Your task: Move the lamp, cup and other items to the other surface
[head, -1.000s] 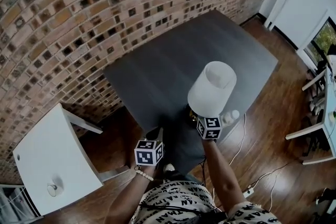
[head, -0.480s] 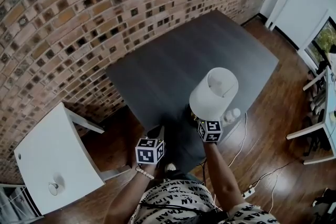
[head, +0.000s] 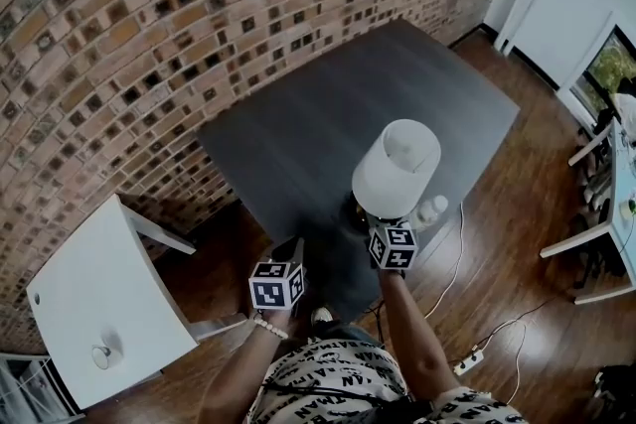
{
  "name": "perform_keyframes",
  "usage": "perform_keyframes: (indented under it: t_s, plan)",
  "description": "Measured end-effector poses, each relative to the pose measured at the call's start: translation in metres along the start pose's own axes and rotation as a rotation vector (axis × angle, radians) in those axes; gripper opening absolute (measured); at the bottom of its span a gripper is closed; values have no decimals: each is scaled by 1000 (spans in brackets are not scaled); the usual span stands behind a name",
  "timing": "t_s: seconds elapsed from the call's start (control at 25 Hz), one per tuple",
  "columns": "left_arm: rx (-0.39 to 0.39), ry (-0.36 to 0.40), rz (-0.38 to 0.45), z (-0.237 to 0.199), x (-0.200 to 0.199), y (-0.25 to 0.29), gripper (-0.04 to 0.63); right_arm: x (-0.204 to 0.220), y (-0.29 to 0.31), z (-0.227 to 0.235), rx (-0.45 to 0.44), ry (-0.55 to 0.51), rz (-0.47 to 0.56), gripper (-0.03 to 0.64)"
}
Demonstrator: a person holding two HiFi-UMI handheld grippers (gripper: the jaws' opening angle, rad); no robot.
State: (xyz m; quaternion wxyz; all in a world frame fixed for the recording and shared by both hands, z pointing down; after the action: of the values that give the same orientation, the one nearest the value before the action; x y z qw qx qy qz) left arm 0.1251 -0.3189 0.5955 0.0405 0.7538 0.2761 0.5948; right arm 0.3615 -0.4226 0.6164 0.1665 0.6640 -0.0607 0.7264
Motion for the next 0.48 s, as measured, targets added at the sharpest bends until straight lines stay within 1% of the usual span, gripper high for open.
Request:
perform_keyframes:
  t_s: [0.04, 0.08, 0.24, 0.32, 0.48]
  plan:
    - [-3, -3, 3, -1, 0, -4, 3, 1, -7, -3, 9, 16, -23, 265]
    - [-7, -5, 7, -1, 1, -8, 3, 2, -16, -6, 17, 32, -48, 293]
    - [-29, -15, 29, -9, 5, -33, 3, 1, -56, -26, 25, 77, -120, 293]
    - [-54, -26, 44, -19, 7, -50, 3, 0, -72, -46, -5, 79, -146, 293]
    - [-106, -48, 77, -40, 9, -90, 3, -4, -87, -103, -112, 47, -193, 293]
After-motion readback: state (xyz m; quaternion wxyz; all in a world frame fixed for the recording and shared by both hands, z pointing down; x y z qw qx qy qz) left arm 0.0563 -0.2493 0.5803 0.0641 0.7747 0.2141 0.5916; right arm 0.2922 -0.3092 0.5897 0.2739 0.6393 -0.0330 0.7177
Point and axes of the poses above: the fingertips, and each gripper's own axes: y forward along the fingers, z to its right, x out of its underside, the point moved 6 cm from there along -y, backward along the fingers, and after that the axes turned 10 degrees about z, right-handed, at the moved point
